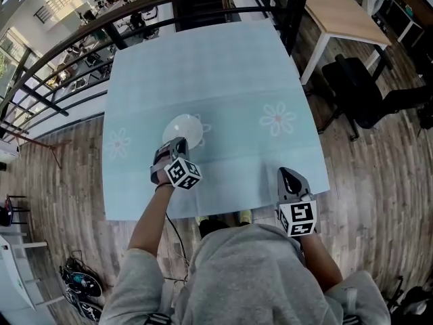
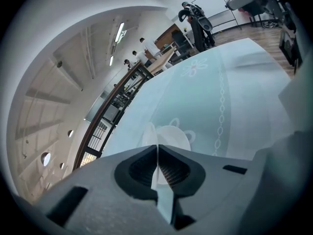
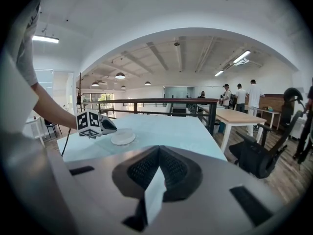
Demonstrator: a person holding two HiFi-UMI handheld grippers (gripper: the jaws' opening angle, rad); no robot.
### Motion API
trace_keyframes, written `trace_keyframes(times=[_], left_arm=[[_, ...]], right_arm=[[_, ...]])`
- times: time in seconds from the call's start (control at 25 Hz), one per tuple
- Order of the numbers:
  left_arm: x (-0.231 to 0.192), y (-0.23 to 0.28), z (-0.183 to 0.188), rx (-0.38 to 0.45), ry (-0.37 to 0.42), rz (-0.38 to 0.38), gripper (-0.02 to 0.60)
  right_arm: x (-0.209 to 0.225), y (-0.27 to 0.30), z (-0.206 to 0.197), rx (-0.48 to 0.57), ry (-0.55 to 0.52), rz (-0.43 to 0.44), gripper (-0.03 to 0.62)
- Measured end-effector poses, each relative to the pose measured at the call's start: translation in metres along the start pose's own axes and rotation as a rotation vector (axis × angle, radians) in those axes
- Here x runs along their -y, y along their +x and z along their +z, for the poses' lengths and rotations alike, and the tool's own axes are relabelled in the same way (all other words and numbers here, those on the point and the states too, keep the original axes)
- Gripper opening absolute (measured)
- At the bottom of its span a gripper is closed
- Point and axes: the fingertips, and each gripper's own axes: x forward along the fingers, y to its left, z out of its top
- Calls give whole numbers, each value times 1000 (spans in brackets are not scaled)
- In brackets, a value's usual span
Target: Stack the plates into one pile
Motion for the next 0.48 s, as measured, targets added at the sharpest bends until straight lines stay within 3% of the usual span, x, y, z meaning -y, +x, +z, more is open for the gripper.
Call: trace_keyframes(times=[0.48], left_arm=[[31, 19, 0, -16, -22, -81, 28]], right_arm=[[11, -10, -16, -32, 29, -39, 26]])
